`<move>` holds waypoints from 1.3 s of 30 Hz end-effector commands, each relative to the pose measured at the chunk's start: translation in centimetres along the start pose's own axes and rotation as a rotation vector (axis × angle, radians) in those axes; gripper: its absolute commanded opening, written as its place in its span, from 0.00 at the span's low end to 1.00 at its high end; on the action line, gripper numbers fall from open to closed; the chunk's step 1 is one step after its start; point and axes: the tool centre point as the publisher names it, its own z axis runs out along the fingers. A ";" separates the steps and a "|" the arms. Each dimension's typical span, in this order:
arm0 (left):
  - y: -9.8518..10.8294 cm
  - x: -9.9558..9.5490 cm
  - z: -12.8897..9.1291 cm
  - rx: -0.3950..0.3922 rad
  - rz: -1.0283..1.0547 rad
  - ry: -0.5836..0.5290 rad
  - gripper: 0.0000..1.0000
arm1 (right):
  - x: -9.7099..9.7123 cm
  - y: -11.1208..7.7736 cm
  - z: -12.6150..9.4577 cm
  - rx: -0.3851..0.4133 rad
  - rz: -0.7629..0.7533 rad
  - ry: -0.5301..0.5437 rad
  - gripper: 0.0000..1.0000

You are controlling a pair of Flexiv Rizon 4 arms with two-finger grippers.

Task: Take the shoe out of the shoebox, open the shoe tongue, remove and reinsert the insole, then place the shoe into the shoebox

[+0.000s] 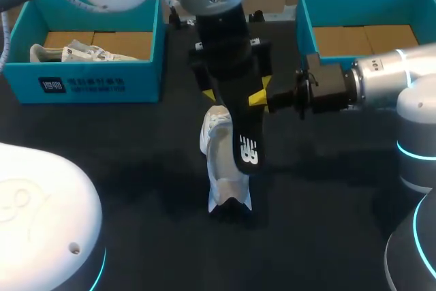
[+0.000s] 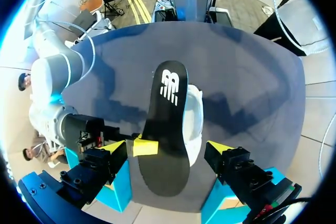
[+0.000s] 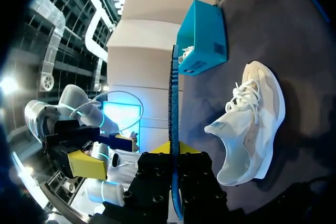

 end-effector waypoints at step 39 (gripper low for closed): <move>-1.0 4.5 -1.1 -0.012 0.051 -0.839 1.00 | 0.8 -0.5 -0.1 -0.025 0.013 -0.025 0.00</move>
